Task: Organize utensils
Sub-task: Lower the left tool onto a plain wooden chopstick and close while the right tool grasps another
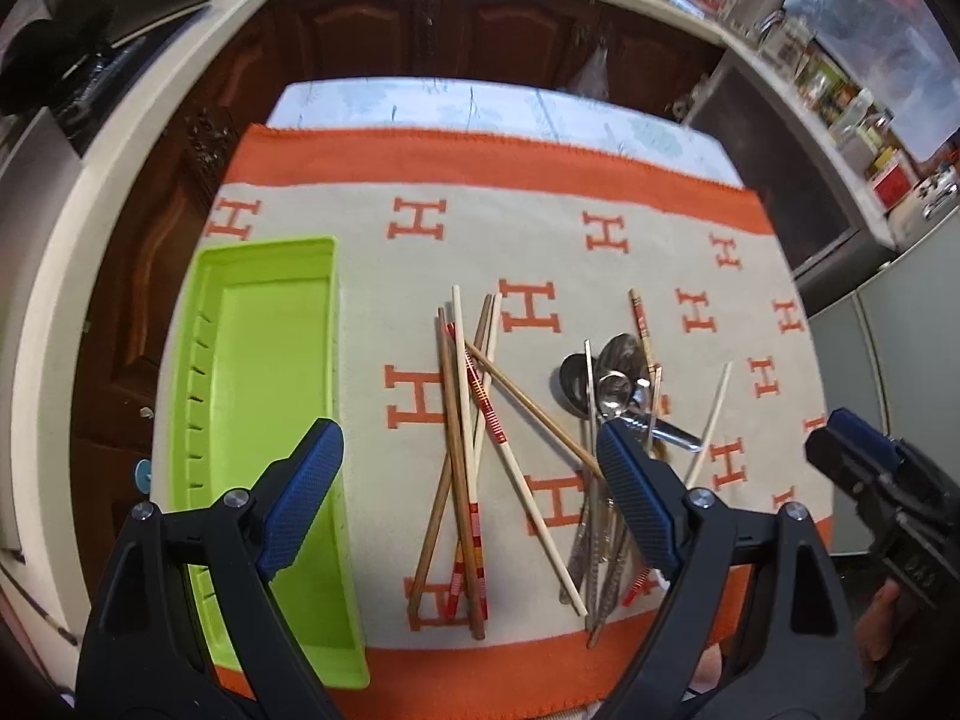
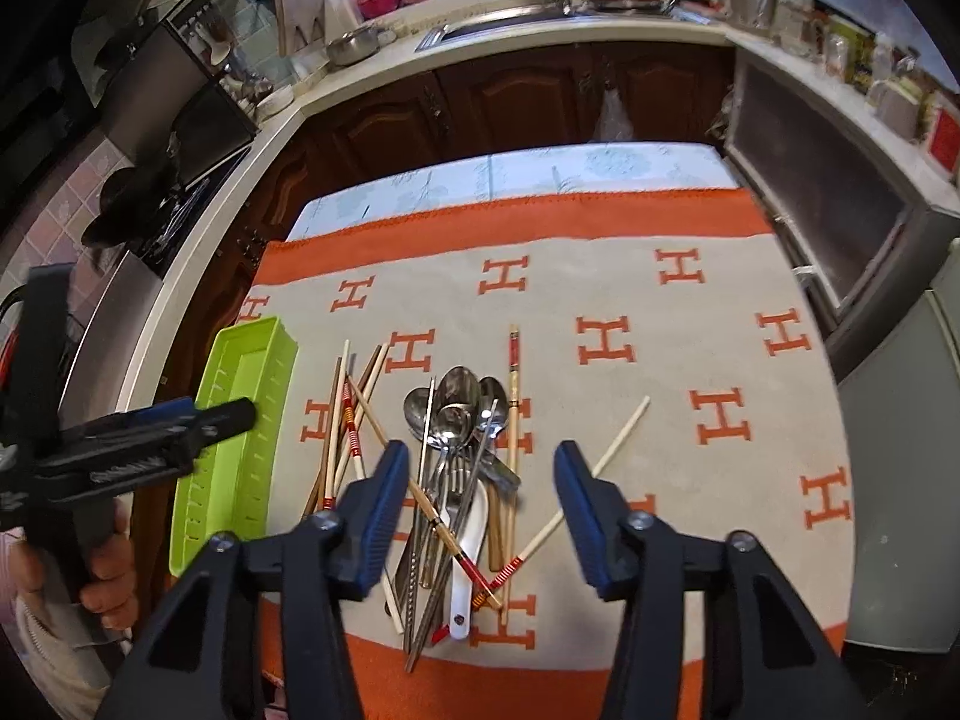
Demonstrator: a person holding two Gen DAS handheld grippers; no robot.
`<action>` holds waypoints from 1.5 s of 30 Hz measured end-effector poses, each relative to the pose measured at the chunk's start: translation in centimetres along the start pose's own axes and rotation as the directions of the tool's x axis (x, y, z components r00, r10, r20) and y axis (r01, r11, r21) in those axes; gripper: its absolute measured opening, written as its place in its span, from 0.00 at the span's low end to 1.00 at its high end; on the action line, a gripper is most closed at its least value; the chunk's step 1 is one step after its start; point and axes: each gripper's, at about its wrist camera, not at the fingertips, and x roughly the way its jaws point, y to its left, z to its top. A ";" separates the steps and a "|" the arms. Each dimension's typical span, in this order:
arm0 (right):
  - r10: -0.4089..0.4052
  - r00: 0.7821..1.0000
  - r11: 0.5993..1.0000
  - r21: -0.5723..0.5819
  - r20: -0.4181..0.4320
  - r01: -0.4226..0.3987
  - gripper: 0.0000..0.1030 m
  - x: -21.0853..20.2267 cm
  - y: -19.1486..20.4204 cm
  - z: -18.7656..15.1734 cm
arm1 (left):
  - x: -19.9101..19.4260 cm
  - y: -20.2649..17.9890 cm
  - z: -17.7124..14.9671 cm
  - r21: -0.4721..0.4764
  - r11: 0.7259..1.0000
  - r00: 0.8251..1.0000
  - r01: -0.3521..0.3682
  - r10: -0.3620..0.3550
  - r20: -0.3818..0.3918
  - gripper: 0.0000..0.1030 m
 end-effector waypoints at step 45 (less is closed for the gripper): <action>0.076 0.930 0.964 -0.211 -0.361 -0.161 0.23 15.4 6.4 -0.7 | 13.4 3.0 -0.3 -0.090 0.996 0.965 0.019 -0.042 -0.258 0.10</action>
